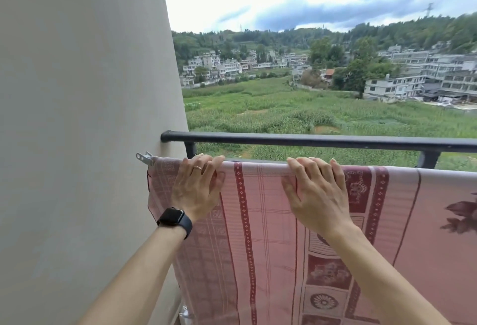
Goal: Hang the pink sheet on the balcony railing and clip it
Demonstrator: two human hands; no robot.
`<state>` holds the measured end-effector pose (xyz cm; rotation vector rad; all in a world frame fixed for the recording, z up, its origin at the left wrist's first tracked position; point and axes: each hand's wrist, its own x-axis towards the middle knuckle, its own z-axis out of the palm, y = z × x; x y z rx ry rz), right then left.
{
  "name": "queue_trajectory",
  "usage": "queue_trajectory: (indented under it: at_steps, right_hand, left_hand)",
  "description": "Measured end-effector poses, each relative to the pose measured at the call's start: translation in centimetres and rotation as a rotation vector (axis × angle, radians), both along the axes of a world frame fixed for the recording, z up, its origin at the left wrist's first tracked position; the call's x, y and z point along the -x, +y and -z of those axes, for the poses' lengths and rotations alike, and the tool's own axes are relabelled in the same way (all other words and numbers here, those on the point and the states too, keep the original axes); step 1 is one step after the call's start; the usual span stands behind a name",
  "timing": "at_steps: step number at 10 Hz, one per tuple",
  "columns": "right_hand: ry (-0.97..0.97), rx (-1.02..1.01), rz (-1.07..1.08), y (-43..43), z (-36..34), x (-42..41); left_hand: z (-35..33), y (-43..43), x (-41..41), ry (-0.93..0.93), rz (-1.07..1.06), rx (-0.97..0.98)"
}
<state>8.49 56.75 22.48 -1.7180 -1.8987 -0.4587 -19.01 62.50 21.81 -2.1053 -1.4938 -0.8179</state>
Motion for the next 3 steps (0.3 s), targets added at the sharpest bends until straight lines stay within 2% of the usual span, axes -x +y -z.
queue_trajectory:
  at_steps: [2, 3]
  right_hand:
    - [0.023, 0.097, -0.064, -1.0, -1.6, -0.5]
    - [0.418, 0.078, -0.327, -4.6, -8.1, -1.4]
  left_hand:
    - [1.0, 0.7, -2.3, -0.135, -0.028, -0.04]
    - [1.4, 0.9, -2.1, -0.119, -0.02, -0.056]
